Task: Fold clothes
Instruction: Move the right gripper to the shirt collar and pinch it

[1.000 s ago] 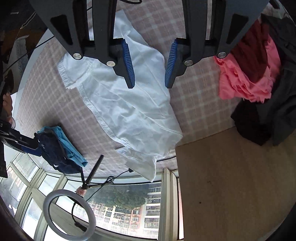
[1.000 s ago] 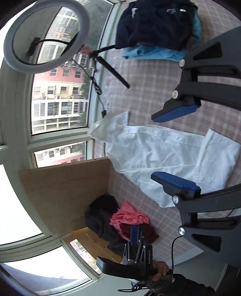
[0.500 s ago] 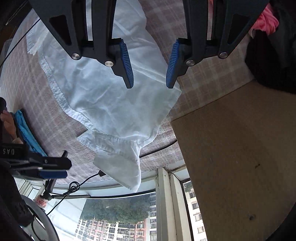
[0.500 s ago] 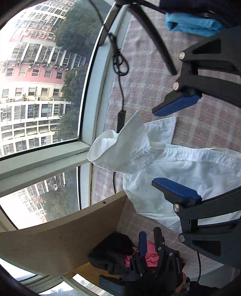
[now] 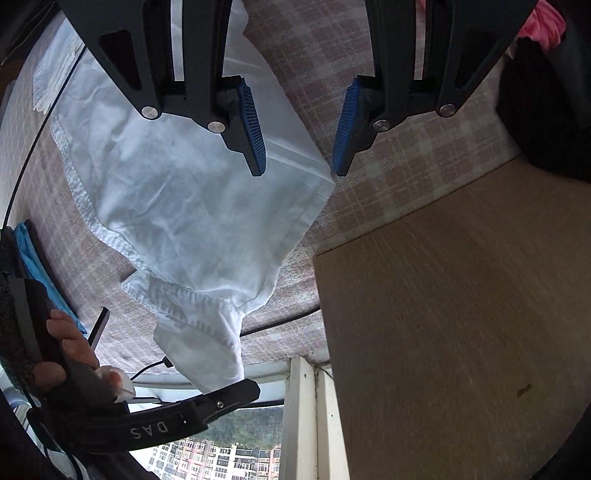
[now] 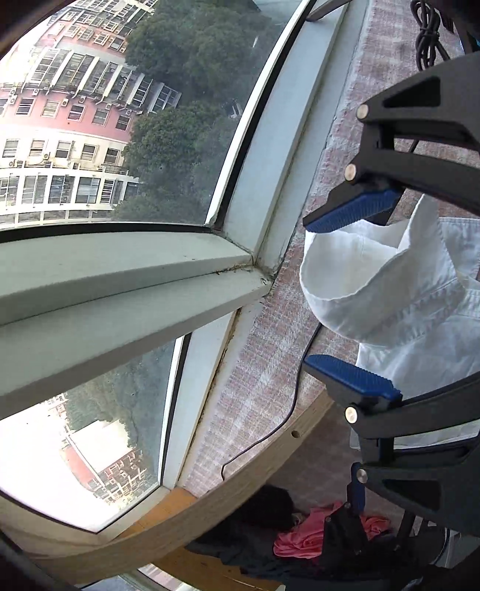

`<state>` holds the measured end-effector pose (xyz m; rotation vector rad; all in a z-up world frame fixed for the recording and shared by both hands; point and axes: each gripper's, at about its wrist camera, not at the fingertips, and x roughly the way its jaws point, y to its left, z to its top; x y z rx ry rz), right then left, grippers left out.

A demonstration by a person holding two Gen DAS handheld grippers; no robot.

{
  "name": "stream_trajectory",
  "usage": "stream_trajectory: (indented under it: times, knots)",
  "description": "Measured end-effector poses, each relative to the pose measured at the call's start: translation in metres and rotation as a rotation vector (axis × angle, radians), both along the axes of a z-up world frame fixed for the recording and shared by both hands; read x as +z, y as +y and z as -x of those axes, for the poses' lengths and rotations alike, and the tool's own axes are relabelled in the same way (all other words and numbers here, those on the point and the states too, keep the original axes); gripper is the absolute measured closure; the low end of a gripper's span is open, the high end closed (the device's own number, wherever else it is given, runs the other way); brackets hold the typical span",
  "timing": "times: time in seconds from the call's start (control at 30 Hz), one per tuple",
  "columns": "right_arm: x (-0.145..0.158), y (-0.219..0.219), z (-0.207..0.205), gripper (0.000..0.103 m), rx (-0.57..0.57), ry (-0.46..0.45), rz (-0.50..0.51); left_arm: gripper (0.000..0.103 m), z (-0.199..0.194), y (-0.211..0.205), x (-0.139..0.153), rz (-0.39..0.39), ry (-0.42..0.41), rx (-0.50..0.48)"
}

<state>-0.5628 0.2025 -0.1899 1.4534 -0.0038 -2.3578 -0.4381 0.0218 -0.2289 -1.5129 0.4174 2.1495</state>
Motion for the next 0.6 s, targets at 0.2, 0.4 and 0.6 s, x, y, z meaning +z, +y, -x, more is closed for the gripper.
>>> stream_trajectory:
  times: [0.2,0.4,0.6]
  knots:
    - [-0.001,0.000,-0.009,0.099,-0.016,-0.006,-0.016,0.067,-0.003,-0.009,0.006,0.004,0.010,0.014]
    - [0.063,0.005,-0.061,0.100,0.002,0.159,0.048,0.066,-0.021,-0.019,0.028,-0.009,0.045,0.011]
    - [0.113,0.004,-0.141,0.100,0.019,0.309,0.019,0.066,-0.047,-0.027,0.049,-0.023,0.068,0.013]
